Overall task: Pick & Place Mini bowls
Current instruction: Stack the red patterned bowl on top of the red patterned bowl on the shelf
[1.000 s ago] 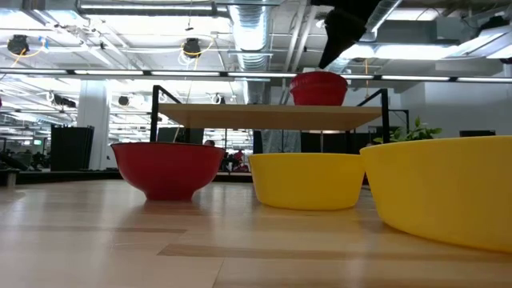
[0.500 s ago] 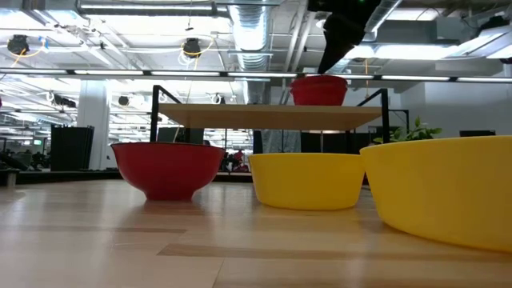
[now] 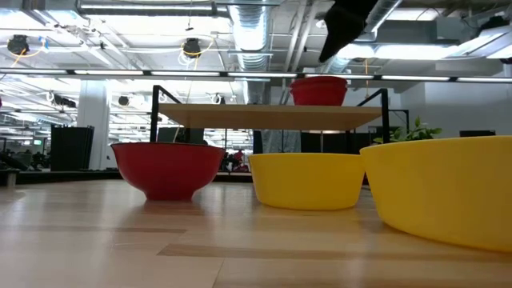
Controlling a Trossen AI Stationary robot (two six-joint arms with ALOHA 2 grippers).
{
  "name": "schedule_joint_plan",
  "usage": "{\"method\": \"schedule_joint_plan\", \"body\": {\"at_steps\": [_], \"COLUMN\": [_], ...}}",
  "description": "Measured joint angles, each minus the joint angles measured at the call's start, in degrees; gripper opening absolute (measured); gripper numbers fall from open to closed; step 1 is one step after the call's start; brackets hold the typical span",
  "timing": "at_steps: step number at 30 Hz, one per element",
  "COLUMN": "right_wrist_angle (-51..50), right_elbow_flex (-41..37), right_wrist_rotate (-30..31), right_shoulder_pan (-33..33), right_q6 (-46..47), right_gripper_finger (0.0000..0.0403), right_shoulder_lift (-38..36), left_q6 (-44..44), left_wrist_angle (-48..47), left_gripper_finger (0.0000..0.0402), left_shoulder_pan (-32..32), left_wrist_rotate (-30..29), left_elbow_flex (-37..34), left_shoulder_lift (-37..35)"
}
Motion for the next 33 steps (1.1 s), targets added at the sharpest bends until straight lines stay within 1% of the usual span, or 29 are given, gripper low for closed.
{"method": "schedule_joint_plan", "body": {"at_steps": [4, 7, 10, 14, 20, 22, 24, 29, 33], "right_wrist_angle": [-0.1, 0.3, 1.4, 2.9, 2.1, 0.9, -0.7, -5.6, -7.1], "right_elbow_flex": [1.5, 2.6, 3.0, 3.0, 3.0, 3.0, 3.0, 3.0, 3.0], "right_wrist_rotate": [0.0, 0.0, -0.2, -0.8, -10.0, -12.3, -13.4, -13.7, -13.7], "right_shoulder_pan": [0.0, 0.0, 0.1, 1.8, 6.1, 7.9, 9.9, 14.3, 16.9], "right_q6": [0.0, 1.0, 3.4, 5.1, 7.2, 8.0, 8.3, 10.0, 10.6], "right_gripper_finger": [0.0129, 0.0129, 0.0129, 0.0129, 0.0129, 0.0129, 0.0129, 0.0129, 0.0129], "right_shoulder_lift": [-1.3, -3.5, -7.4, -13.8, -20.2, -21.0, -21.0, -19.3, -17.3], "left_q6": [0.0, 0.0, 0.5, 3.2, 5.2, 5.8, 7.3, 10.3, 10.8], "left_wrist_angle": [0.0, -0.2, -1.4, -5.5, -11.7, -14.2, -17.0, -21.5, -24.2], "left_gripper_finger": [0.0154, 0.0154, 0.0154, 0.0154, 0.0154, 0.0154, 0.0154, 0.0154, 0.0154], "left_shoulder_pan": [0.0, 0.0, 0.0, 0.0, 0.0, -0.4, -0.9, -2.9, -4.7], "left_wrist_rotate": [0.0, 0.0, -0.5, -3.5, -4.2, -4.3, -4.3, -3.8, -3.7], "left_elbow_flex": [0.0, 0.0, 0.0, 0.0, 0.0, 0.0, 0.0, 0.0, 0.0], "left_shoulder_lift": [0.0, 0.0, 0.4, 2.4, 6.8, 8.4, 10.0, 13.8, 16.8]}}
